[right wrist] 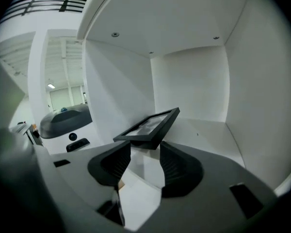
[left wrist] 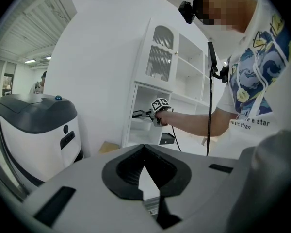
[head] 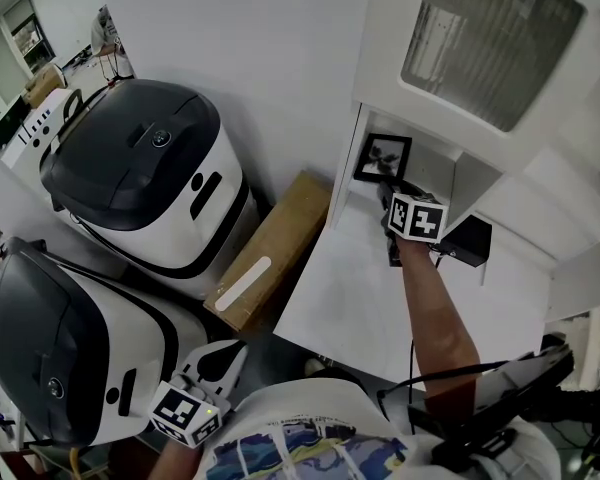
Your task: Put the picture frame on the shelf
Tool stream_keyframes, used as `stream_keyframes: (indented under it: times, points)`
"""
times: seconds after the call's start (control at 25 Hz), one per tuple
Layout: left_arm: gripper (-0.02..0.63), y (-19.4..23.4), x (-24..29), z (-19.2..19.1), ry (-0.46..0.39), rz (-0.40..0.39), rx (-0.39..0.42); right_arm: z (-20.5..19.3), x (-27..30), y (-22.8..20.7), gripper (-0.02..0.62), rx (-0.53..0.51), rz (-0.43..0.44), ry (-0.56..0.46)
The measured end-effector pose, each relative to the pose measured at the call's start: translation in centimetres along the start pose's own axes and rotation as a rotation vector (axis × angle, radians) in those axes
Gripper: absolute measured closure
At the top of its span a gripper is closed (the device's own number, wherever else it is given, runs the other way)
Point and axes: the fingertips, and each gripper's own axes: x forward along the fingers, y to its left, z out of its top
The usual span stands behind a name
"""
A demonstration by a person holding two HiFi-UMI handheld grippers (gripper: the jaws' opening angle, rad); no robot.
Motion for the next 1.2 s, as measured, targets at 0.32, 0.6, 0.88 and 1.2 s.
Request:
stream_keyframes:
  times: [0.32,0.6,0.88,1.2]
  points:
    - [0.594,-0.2,-0.8,-0.4,0.005,0.004,-0.002,-1.5,0.4,-0.1,0.413,-0.194,-0.052,0.072]
    - [0.594,-0.4,-1.3,-0.5,0.004,-0.007,0.009,-1.6,-0.2,-0.9,0.423,-0.218,-0.087,0.075]
    - [0.594,-0.9,-1.9,-0.5,0.004,-0.029,0.014,-1.8,-1.9,-0.6,0.450,-0.197,-0.071,0.033]
    - [0.594,-2.1,-2.9,-0.8,0.007,-0.084,0.039,-2.8,-5.1,1.3,0.517,-0.189,-0.040,0.011]
